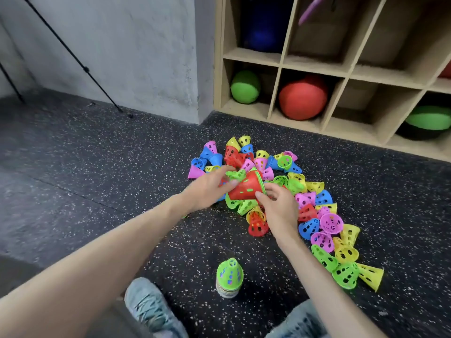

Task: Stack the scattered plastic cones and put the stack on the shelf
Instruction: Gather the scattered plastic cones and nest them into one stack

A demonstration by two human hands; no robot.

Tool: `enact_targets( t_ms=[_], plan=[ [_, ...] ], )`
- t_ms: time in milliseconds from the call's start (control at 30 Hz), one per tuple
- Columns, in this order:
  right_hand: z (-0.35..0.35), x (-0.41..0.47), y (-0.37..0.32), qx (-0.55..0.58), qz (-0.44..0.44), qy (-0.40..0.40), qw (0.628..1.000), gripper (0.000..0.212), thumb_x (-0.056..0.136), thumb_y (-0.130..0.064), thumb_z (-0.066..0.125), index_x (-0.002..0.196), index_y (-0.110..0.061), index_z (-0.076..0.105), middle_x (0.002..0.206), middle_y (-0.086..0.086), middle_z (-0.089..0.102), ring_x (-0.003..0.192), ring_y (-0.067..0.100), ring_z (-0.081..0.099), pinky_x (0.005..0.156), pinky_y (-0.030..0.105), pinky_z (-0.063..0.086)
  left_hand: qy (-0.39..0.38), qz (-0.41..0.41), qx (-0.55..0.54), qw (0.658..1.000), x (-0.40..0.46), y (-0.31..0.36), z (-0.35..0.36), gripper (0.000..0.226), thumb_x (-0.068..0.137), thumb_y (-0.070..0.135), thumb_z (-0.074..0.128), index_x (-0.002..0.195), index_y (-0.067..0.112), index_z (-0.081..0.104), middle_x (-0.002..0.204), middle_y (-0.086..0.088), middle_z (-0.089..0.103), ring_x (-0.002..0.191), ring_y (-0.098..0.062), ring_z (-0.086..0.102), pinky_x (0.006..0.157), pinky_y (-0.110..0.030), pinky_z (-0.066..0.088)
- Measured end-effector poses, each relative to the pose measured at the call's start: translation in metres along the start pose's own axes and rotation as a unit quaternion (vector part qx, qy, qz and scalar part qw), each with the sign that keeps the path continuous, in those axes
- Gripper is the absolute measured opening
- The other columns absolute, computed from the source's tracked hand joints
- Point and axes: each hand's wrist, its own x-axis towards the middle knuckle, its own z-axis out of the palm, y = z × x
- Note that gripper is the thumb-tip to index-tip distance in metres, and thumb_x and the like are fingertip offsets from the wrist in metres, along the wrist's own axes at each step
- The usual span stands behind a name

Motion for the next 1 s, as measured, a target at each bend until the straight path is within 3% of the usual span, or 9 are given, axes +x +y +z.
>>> enact_targets(
  t_ms=[67,200,267,467,700,800,867,1000],
  plan=[
    [0.012,0.019,0.018,0.002,0.017,0.006,1.0,0.024,0.092,-0.023,0.073,0.116,-0.022,0.074,0.105,-0.013,0.074,0.097,0.003,0.068,0.091,0.037,0.058,-0.005,-0.035,0.034,0.999,0.021,-0.027,-0.001,0.051,0.104,0.047,0.05,0.149,0.022,0.043,0.135,0.0,0.061,0.102,-0.014,0.059,0.083,-0.027,0.04],
    [0.039,0.057,0.062,0.026,0.062,0.024,0.997,0.021,0.091,-0.023,0.072,0.112,-0.022,0.075,0.104,-0.011,0.076,0.1,0.008,0.07,0.094,0.044,0.056,-0.011,-0.097,0.086,0.991,0.078,-0.089,0.0,0.045,0.102,0.044,0.055,0.142,0.023,0.05,0.14,-0.004,0.059,0.116,-0.023,0.061,0.098,-0.042,0.049],
    [0.056,0.078,0.079,0.038,0.081,0.04,0.995,0.012,0.091,-0.024,0.072,0.103,-0.024,0.074,0.101,-0.013,0.075,0.099,0.008,0.069,0.094,0.045,0.056,-0.003,-0.113,0.098,0.989,0.113,-0.115,0.004,0.042,0.101,0.039,0.056,0.139,0.022,0.053,0.138,-0.005,0.059,0.12,-0.024,0.058,0.1,-0.042,0.048],
    [0.118,0.143,0.117,0.049,0.059,0.009,0.997,0.014,0.091,-0.022,0.073,0.104,-0.023,0.075,0.093,-0.018,0.074,0.093,-0.002,0.067,0.09,0.036,0.054,0.031,-0.122,0.121,0.985,0.218,-0.185,0.027,0.042,0.101,0.03,0.058,0.14,0.016,0.057,0.138,-0.013,0.056,0.127,-0.031,0.054,0.107,-0.039,0.042],
    [0.15,0.172,0.16,0.036,0.084,-0.015,0.996,0.02,0.089,-0.028,0.074,0.109,-0.027,0.075,0.099,-0.016,0.075,0.097,0.004,0.069,0.093,0.043,0.054,0.023,-0.122,0.124,0.985,0.296,-0.246,0.057,0.044,0.102,0.029,0.055,0.146,0.028,0.051,0.139,-0.016,0.055,0.131,-0.04,0.046,0.113,-0.044,0.035],
    [0.157,0.185,0.159,0.031,0.09,-0.011,0.995,0.029,0.085,-0.038,0.07,0.111,-0.026,0.075,0.101,-0.014,0.075,0.099,0.008,0.069,0.094,0.044,0.053,0.011,-0.122,0.117,0.986,0.316,-0.254,0.06,0.046,0.104,0.027,0.055,0.149,0.025,0.047,0.136,-0.02,0.057,0.126,-0.039,0.05,0.109,-0.038,0.033],
    [0.16,0.193,0.156,0.036,0.091,0.006,0.995,0.026,0.086,-0.038,0.07,0.108,-0.027,0.075,0.097,-0.014,0.075,0.097,0.01,0.068,0.092,0.045,0.053,0.009,-0.137,0.112,0.984,0.325,-0.26,0.062,0.048,0.101,0.025,0.059,0.148,0.023,0.048,0.127,-0.019,0.064,0.115,-0.038,0.058,0.102,-0.038,0.041],
    [0.157,0.212,0.151,0.029,0.073,0.043,0.996,0.019,0.09,-0.03,0.072,0.108,-0.024,0.075,0.096,-0.014,0.075,0.095,0.007,0.068,0.09,0.039,0.054,0.024,-0.155,0.119,0.98,0.338,-0.265,0.065,0.035,0.097,0.021,0.064,0.132,0.021,0.061,0.109,-0.014,0.07,0.104,-0.035,0.064,0.092,-0.044,0.051]
  ],
)
